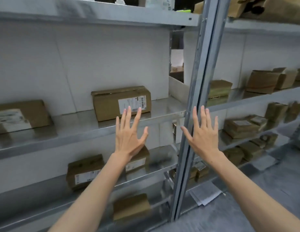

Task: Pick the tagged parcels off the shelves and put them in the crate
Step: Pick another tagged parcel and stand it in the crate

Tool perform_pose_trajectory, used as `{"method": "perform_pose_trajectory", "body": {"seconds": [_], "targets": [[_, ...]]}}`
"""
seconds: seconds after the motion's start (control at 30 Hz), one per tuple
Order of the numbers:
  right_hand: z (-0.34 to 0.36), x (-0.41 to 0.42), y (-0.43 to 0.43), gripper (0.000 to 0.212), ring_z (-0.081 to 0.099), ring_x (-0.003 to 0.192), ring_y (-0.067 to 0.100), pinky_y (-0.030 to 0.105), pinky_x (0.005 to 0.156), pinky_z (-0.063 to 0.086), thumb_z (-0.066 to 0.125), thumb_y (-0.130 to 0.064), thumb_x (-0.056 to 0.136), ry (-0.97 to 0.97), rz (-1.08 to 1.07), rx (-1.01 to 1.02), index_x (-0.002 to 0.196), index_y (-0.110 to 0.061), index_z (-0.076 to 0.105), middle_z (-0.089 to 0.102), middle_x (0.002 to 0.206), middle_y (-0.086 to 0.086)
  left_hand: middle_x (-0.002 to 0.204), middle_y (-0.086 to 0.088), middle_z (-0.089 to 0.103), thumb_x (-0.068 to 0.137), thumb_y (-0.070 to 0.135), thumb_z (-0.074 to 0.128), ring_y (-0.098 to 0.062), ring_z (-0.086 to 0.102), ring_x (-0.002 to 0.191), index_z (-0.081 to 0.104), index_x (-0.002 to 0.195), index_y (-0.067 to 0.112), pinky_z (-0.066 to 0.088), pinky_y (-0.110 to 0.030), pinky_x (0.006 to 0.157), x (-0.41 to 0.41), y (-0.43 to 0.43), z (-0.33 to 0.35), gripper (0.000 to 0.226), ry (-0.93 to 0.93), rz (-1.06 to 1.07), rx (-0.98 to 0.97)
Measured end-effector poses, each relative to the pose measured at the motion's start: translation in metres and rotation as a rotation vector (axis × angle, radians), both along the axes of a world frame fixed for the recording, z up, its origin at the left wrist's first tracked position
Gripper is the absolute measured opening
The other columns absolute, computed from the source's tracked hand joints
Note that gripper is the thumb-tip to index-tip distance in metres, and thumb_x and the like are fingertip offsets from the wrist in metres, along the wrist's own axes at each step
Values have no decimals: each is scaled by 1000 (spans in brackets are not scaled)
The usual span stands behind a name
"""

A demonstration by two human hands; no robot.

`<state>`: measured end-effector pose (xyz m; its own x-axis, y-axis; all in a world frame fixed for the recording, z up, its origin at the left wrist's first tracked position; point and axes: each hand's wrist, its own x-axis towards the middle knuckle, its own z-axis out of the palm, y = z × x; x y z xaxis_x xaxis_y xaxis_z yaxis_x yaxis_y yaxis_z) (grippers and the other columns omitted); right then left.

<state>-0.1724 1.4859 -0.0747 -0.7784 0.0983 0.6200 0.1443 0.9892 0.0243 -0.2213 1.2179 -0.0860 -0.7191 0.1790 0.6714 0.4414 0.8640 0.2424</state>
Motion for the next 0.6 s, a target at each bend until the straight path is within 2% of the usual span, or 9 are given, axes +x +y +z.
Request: {"method": "perform_pose_trajectory", "body": {"seconds": [0.3,0.6], "targets": [[-37,-2,-91,83,16,151,34,61,118,18,26,-66,96,-70,280,-30,159,-13,12,17,163,19,167,-10,11,95,55,38,-25,6,154,11,159,33,11,-51,123,84,-112,-30,73,-57,344,-60],[-77,1,-160,81,12,152,32,59,119,17,21,-67,97,-142,389,-32,159,-19,3,13,165,17,166,-11,13,95,54,37,-25,8,154,13,159,30,14,-51,123,128,-176,-66,72,-120,476,-35]]}}
